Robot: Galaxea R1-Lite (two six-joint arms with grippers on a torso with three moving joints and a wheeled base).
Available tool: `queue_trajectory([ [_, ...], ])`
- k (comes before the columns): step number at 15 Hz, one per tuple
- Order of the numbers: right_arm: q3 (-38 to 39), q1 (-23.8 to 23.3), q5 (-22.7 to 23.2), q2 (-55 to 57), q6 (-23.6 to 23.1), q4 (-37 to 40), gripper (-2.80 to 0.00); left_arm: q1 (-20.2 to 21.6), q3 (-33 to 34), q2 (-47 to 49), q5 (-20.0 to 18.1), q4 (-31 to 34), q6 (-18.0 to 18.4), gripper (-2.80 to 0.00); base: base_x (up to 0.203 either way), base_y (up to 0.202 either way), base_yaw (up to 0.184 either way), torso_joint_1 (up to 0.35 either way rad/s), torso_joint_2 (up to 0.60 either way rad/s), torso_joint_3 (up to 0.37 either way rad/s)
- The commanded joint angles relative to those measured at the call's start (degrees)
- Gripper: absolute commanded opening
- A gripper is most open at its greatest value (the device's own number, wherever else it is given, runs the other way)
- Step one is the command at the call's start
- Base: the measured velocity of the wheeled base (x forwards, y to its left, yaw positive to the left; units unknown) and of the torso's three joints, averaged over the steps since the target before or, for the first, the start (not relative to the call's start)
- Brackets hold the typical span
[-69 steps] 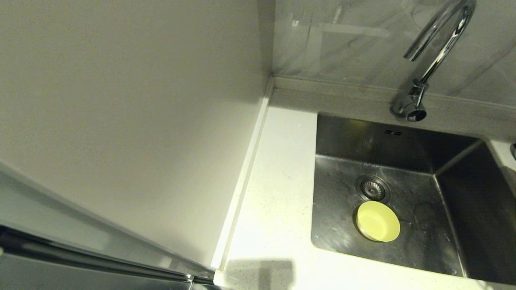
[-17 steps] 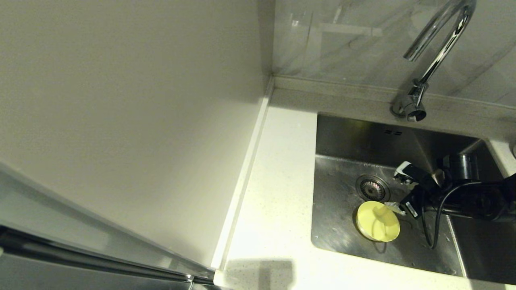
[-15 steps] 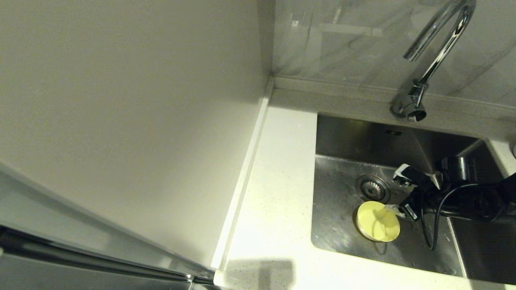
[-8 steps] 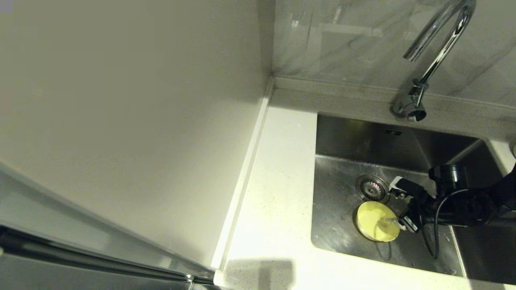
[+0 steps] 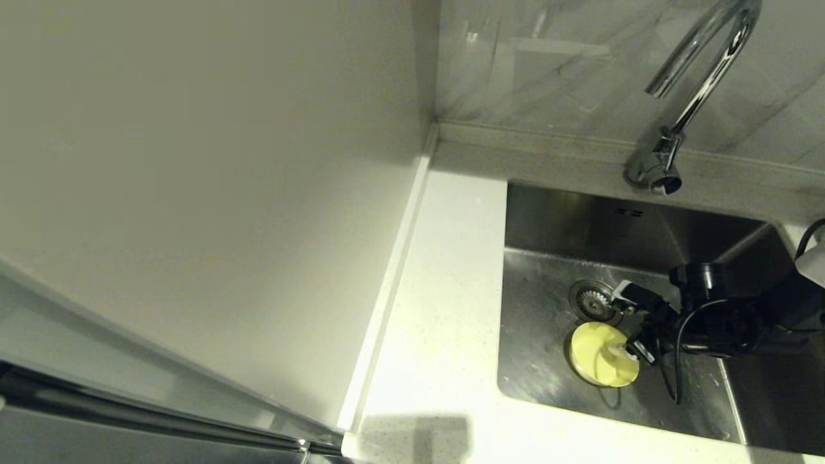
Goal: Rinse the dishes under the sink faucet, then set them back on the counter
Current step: Put a bowl back to the table from the sink
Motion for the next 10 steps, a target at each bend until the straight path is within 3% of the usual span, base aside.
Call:
queue_trajectory([
  [1,-0.21,0.09,0.07,1.29,-0.31,-0.07,0.00,0.01,0.18,0.00,0.00,-0.02,-0.02,-2.80,0.000,0.000,0.000,0.000,0.00,0.000],
  [4,0.05,0.09,-0.02,1.56,-0.40,-0.07,0.00,0.01,0.18,0.00,0.00,-0.02,-0.02,-2.80,0.000,0.000,0.000,0.000,0.00,0.000],
  [5,0.14,0.09,-0.02,1.65,-0.40,-0.07,-2.80,0.01,0.18,0.00,0.00,-0.02,-0.02,-2.80,0.000,0.000,0.000,0.000,0.00,0.000],
  [10,-0.21,0.00,-0.11,2.12,-0.40,-0.07,-2.80,0.01,0.18,0.00,0.00,-0.02,-0.02,-2.80,0.000,0.000,0.000,0.000,0.00,0.000],
])
